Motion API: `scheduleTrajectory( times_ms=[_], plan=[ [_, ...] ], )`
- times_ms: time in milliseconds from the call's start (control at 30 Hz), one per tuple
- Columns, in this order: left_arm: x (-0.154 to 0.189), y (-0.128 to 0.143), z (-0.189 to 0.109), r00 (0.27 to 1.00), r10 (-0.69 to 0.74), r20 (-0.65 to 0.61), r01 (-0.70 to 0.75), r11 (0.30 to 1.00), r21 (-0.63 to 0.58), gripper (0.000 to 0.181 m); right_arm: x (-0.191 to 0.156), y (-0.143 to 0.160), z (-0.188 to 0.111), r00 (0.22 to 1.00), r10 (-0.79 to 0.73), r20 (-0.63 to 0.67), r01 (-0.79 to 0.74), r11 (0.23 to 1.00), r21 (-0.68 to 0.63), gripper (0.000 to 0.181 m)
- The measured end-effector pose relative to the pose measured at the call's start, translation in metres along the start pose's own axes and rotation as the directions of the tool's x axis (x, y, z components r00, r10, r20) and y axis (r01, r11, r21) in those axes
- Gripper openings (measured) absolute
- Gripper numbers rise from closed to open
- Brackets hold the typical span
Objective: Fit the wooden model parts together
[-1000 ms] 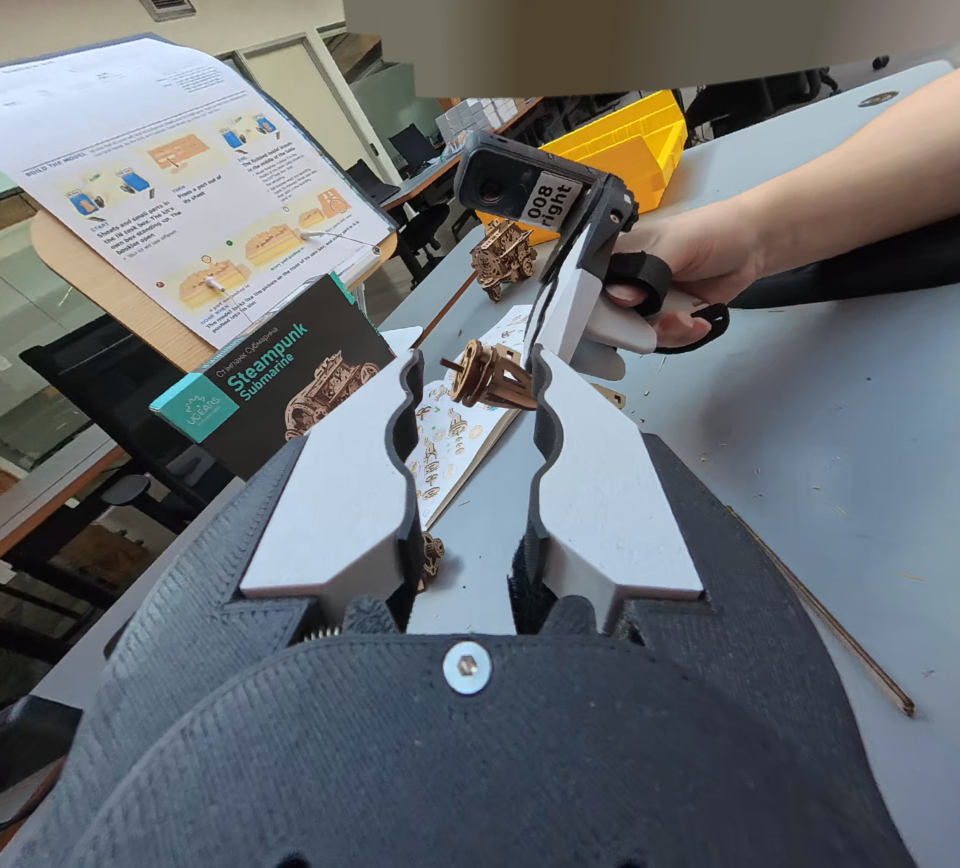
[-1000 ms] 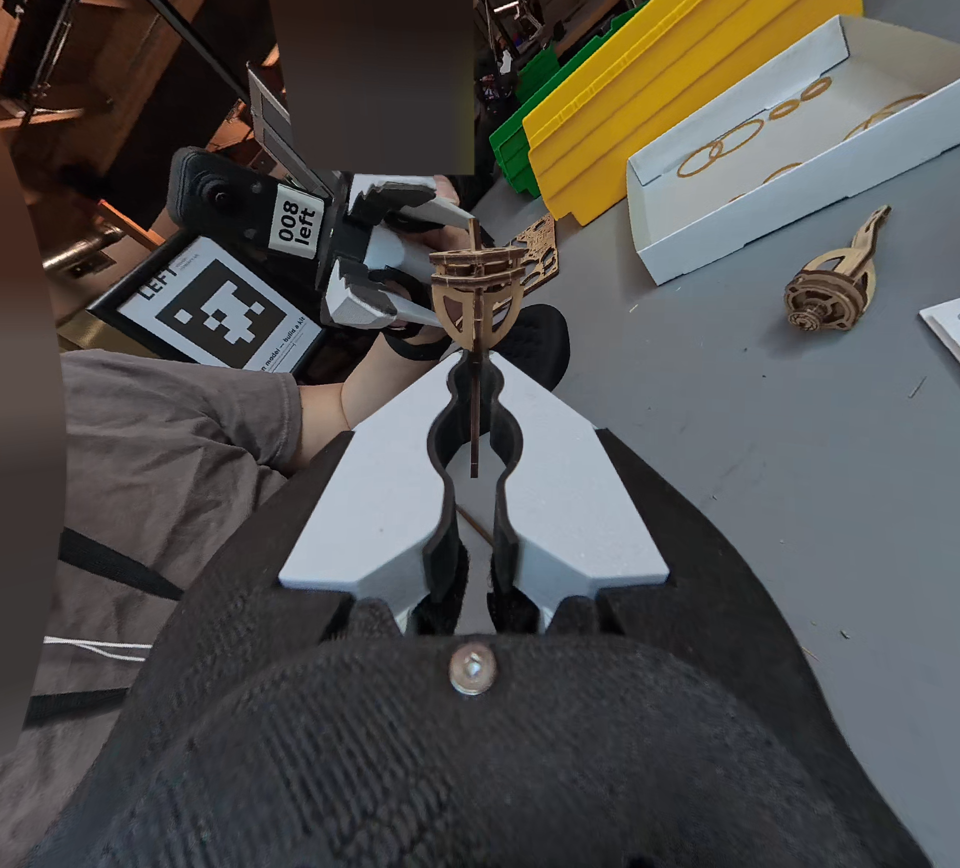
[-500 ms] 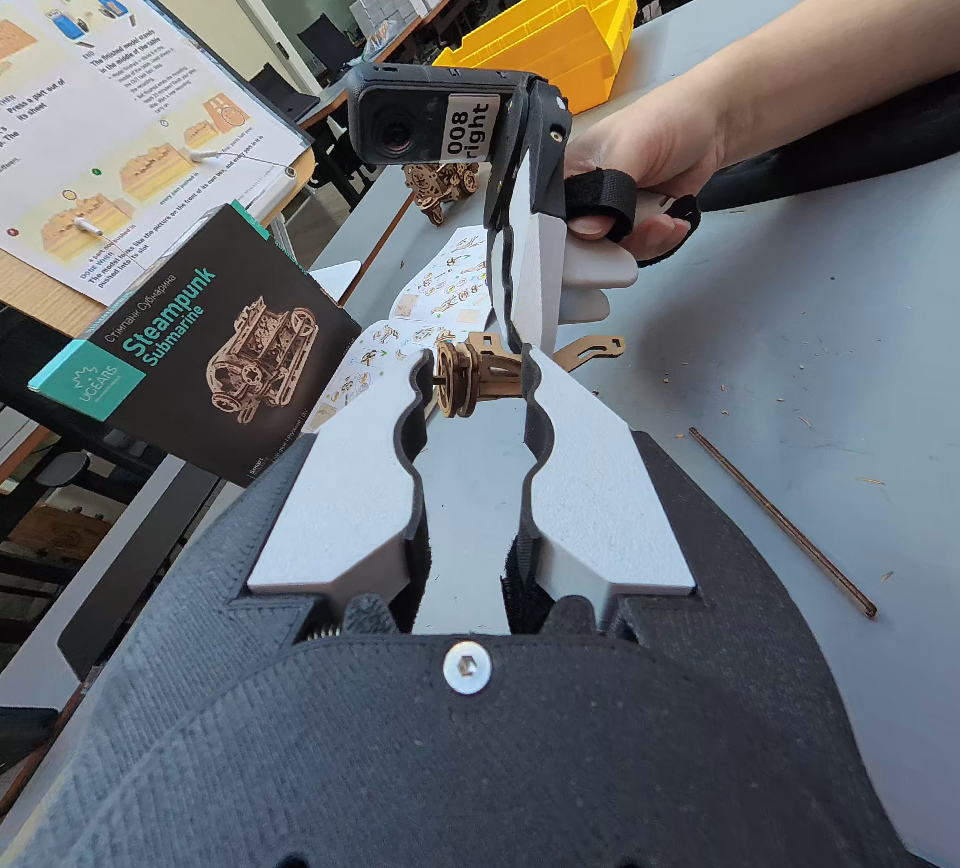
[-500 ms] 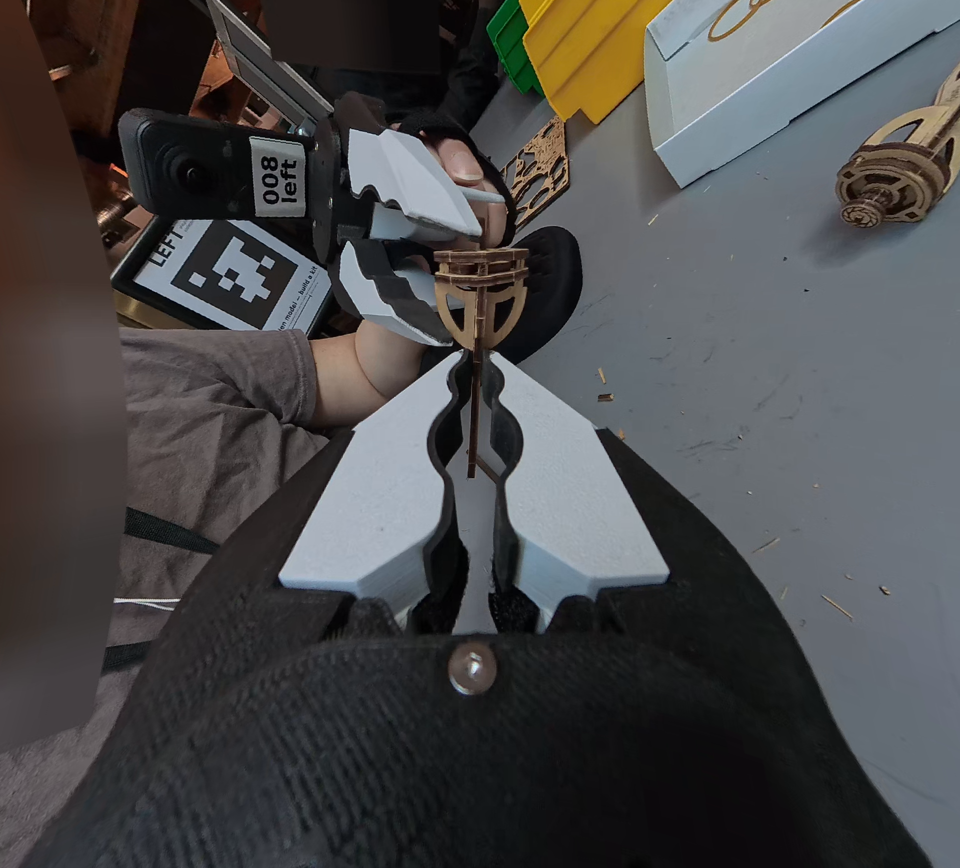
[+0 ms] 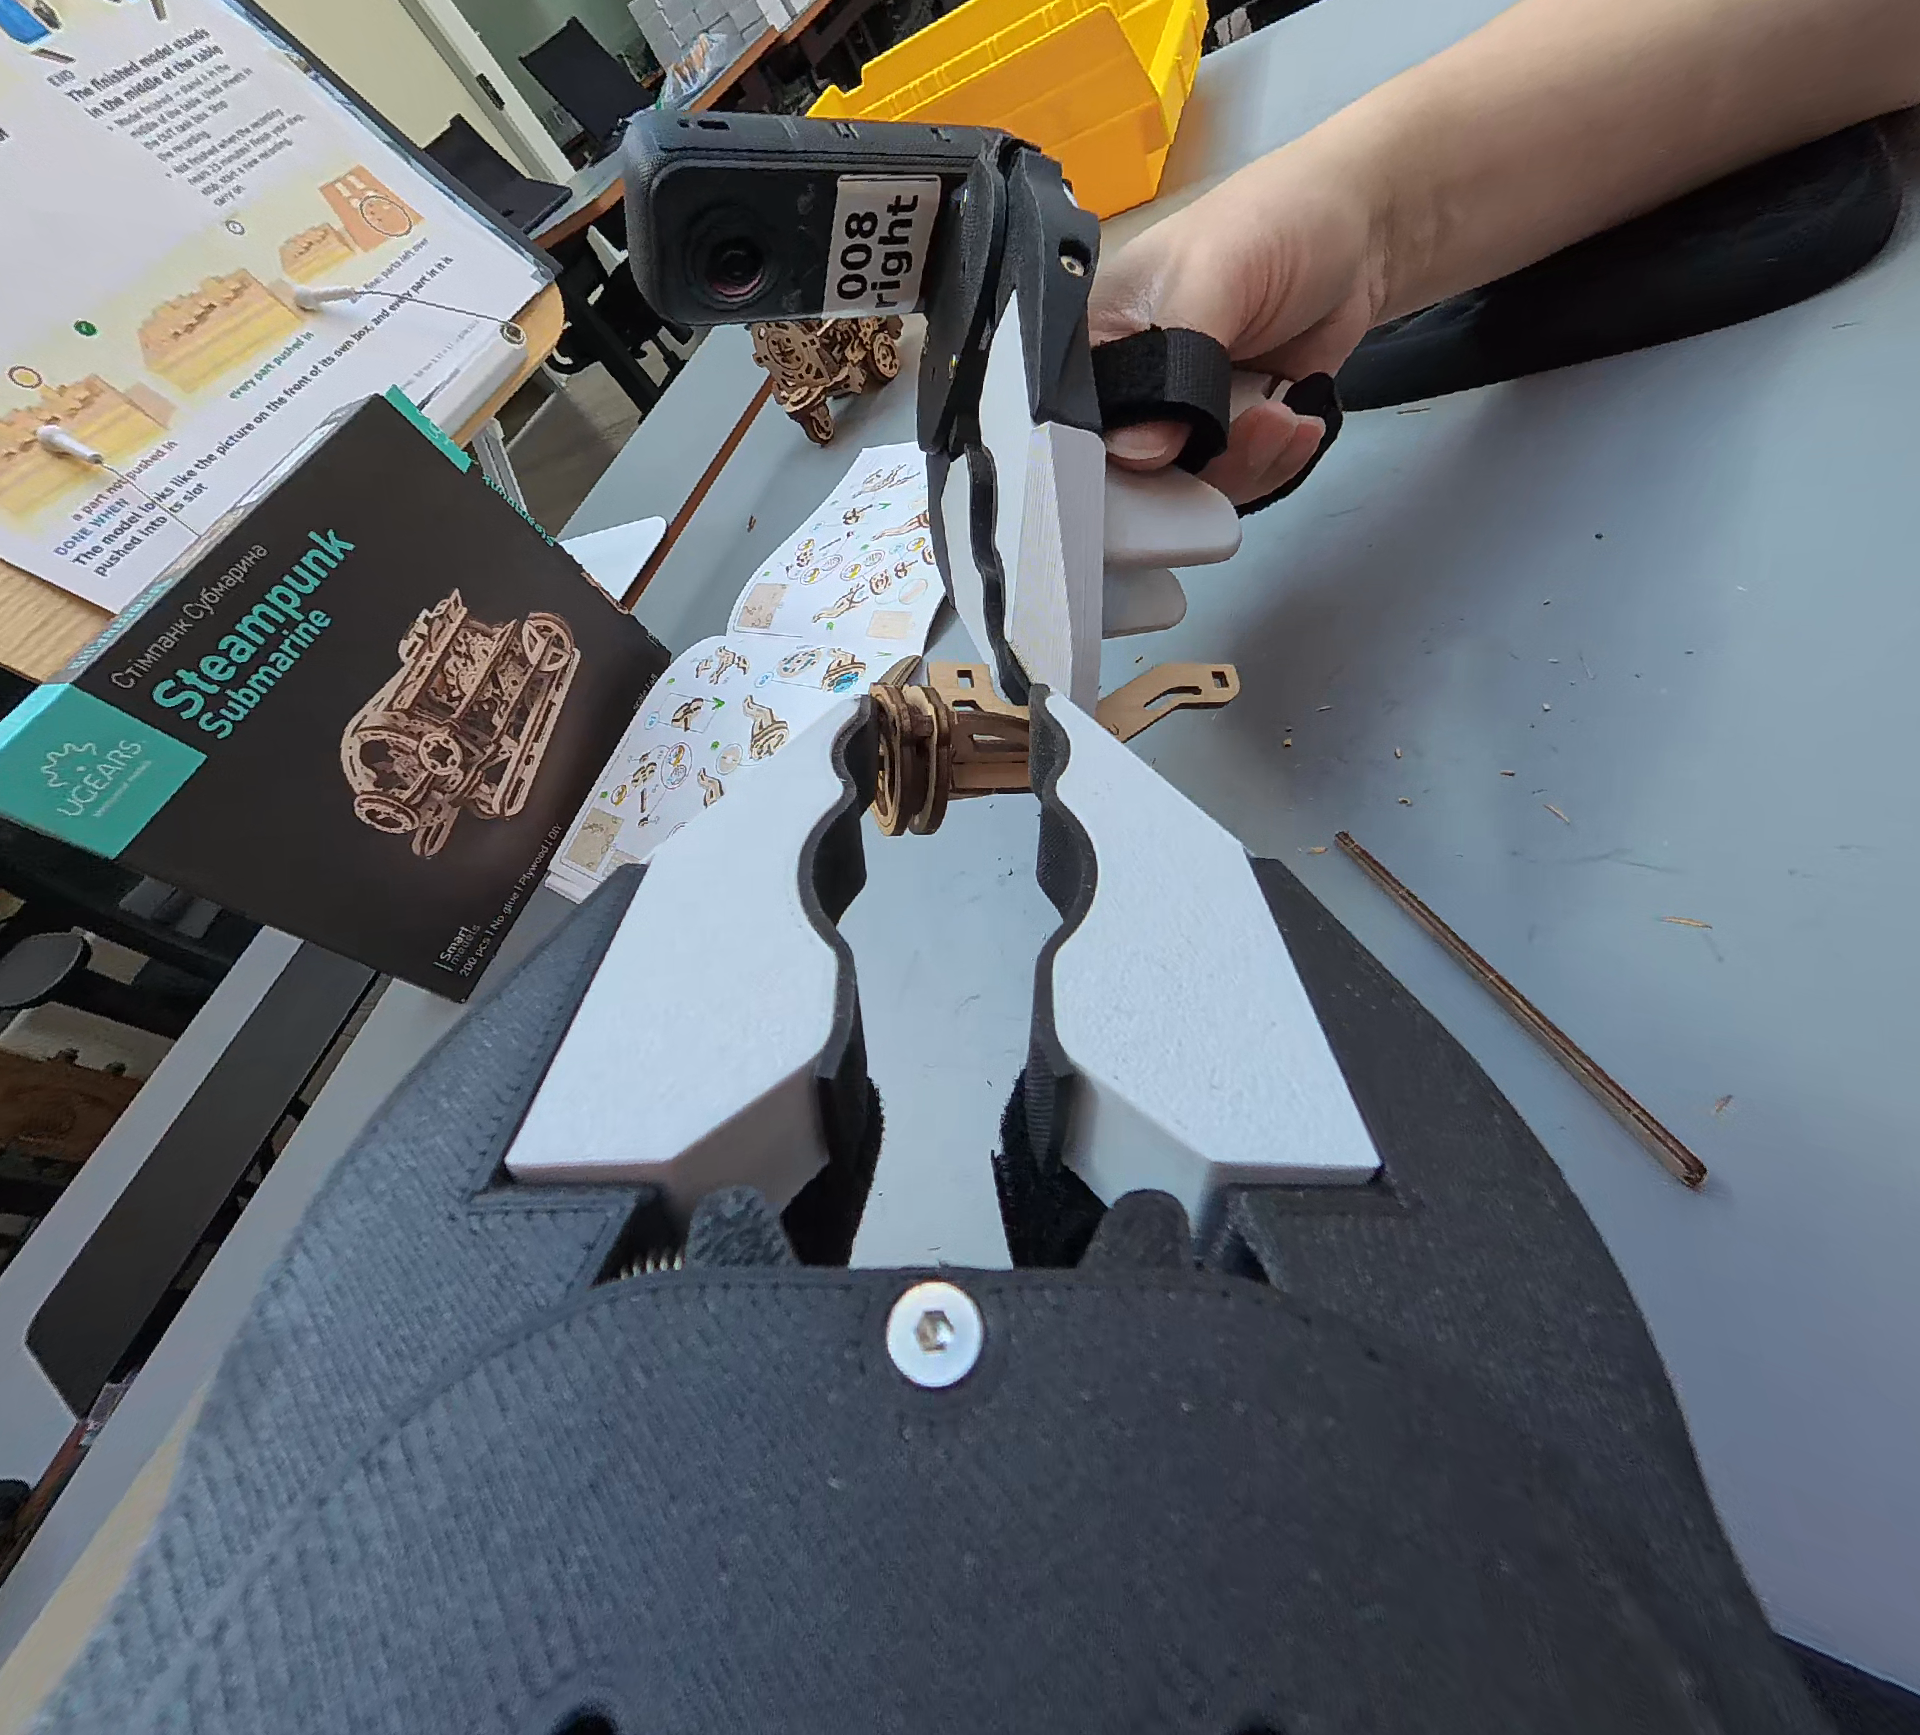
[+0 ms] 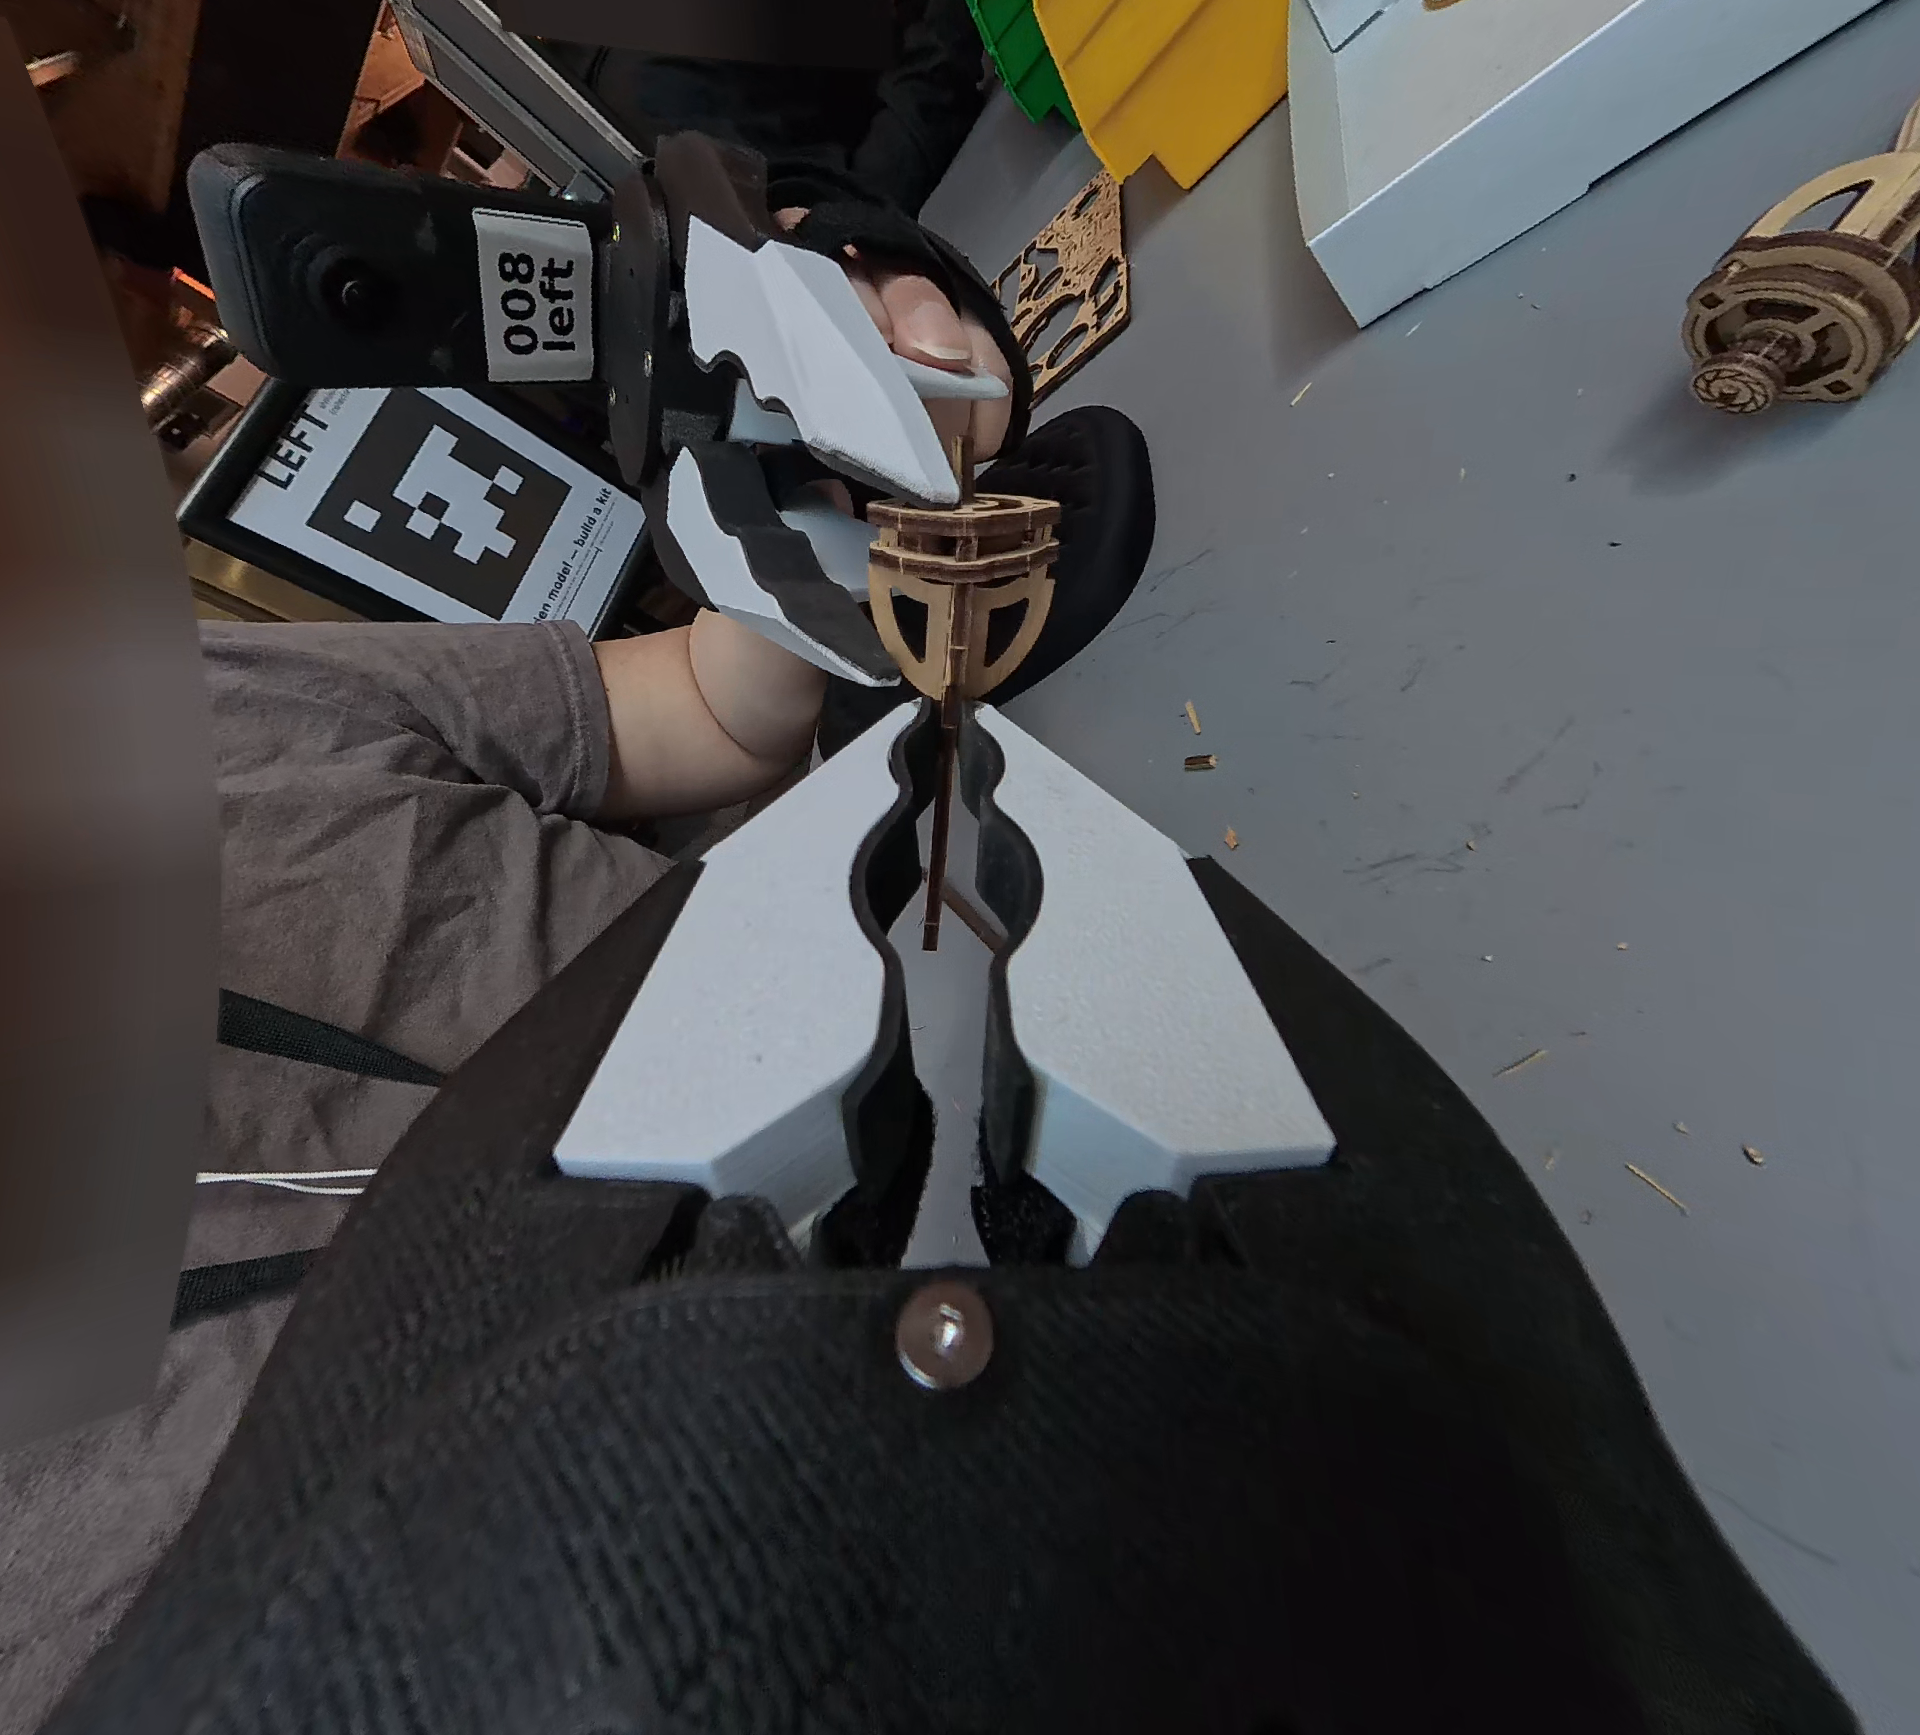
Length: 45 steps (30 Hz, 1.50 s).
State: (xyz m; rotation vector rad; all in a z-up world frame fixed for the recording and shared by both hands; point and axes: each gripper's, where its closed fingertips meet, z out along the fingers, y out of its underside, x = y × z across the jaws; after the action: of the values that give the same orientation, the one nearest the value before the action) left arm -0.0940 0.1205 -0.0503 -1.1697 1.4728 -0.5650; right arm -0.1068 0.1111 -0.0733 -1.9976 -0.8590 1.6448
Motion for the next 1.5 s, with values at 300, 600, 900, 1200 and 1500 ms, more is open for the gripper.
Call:
scheduleTrajectory(
  times_ms=[300,600,900,1200,1500],
  plan=[
    [-0.005,0.003,0.002,0.999,0.011,0.043,-0.011,1.0,-0.009,0.022,0.012,0.0,-0.001,0.985,-0.128,-0.116,0.127,0.992,-0.016,0.001],
    [-0.034,-0.018,-0.013,0.962,-0.265,0.067,0.251,0.954,0.163,0.032,0.027,-0.031,-0.024,0.536,-0.662,-0.524,0.686,0.703,-0.186,0.001],
    [-0.036,-0.016,-0.012,0.908,-0.418,-0.02,0.415,0.894,0.172,0.056,0.017,-0.026,-0.016,0.322,-0.785,-0.53,0.77,0.543,-0.337,0.001],
    [-0.034,-0.021,-0.011,0.777,-0.6,-0.192,0.629,0.756,0.184,0.064,-0.014,-0.024,-0.009,0.94,-0.266,-0.213,0.289,0.953,0.087,0.001],
    [-0.031,-0.024,0.0,0.39,-0.805,-0.448,0.916,0.388,0.101,0.052,-0.024,-0.038,-0.009,1.0,0.027,0.004,-0.027,0.957,0.288,0.0]
  ],
)
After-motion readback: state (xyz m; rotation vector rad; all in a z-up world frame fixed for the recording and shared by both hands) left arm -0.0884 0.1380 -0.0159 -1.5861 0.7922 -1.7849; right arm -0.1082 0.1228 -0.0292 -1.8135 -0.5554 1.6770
